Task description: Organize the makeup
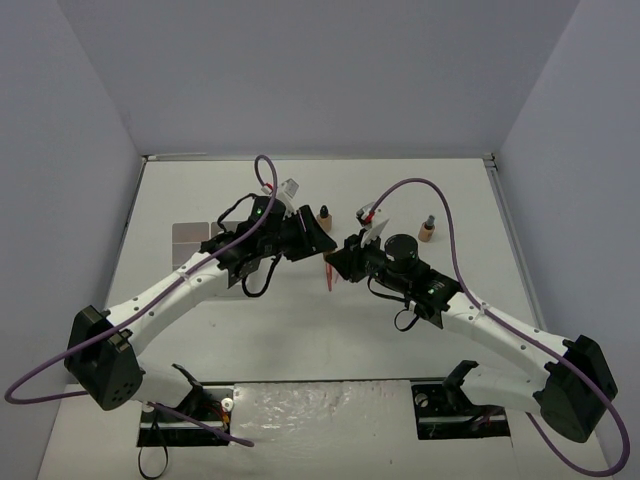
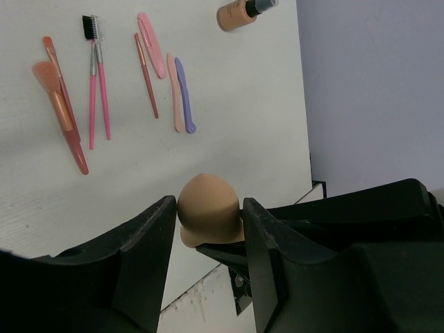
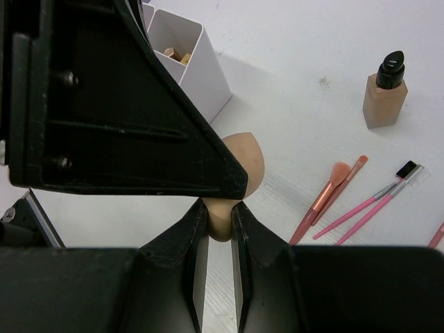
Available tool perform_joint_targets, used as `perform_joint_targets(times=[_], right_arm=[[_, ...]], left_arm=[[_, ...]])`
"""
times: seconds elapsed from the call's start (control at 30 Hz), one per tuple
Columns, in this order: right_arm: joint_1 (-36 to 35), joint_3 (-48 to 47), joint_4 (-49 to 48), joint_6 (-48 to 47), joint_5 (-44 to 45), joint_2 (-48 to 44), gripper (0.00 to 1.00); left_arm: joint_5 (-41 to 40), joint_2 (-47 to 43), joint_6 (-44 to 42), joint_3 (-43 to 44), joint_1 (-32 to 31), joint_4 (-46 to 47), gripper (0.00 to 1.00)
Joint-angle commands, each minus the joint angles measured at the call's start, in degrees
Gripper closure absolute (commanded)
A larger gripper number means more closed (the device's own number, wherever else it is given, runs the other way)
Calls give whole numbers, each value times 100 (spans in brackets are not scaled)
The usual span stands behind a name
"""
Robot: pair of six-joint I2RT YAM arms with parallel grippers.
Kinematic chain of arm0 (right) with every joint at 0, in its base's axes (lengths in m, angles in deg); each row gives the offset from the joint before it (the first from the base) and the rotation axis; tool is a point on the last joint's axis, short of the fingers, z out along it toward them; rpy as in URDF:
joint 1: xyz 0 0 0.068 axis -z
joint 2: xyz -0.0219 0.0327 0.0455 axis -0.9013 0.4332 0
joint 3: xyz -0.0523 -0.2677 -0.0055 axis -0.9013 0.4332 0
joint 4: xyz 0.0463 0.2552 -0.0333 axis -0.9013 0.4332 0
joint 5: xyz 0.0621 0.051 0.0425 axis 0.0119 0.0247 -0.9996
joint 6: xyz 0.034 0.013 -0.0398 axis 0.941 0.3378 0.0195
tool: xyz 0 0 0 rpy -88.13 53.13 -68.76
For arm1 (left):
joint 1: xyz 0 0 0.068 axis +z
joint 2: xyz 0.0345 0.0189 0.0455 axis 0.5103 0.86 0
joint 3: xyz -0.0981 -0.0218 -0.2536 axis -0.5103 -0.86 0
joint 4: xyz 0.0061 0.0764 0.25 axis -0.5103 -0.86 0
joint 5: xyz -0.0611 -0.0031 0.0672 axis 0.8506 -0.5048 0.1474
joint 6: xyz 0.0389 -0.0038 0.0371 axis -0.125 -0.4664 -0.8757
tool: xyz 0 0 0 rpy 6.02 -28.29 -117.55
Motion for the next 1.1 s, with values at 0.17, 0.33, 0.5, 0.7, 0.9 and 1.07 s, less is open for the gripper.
perform_joint_targets(times=[0.17, 0.33, 0.5, 0.7, 0.9, 1.07], right_arm=[[-43, -217, -632, 88, 219, -172, 93], [-43, -244, -517, 36, 282, -189, 71], [-36, -293, -210, -75, 418, -256, 28], [-1, -303, 251, -206, 731, -402, 7], [45, -314, 652, -369, 1064, -568, 1], [62, -238, 744, -340, 1113, -697, 0]], left_arm=[[112, -27, 249, 44, -129, 520, 92], [-72, -100, 153, 44, -123, 423, 100], [-553, -280, 15, -1, 18, 59, 100], [-1075, -783, -40, -269, 708, -468, 100], [-1624, -1491, -75, -677, 2075, -896, 100], [-1903, -1751, 61, -710, 2966, -1150, 100]])
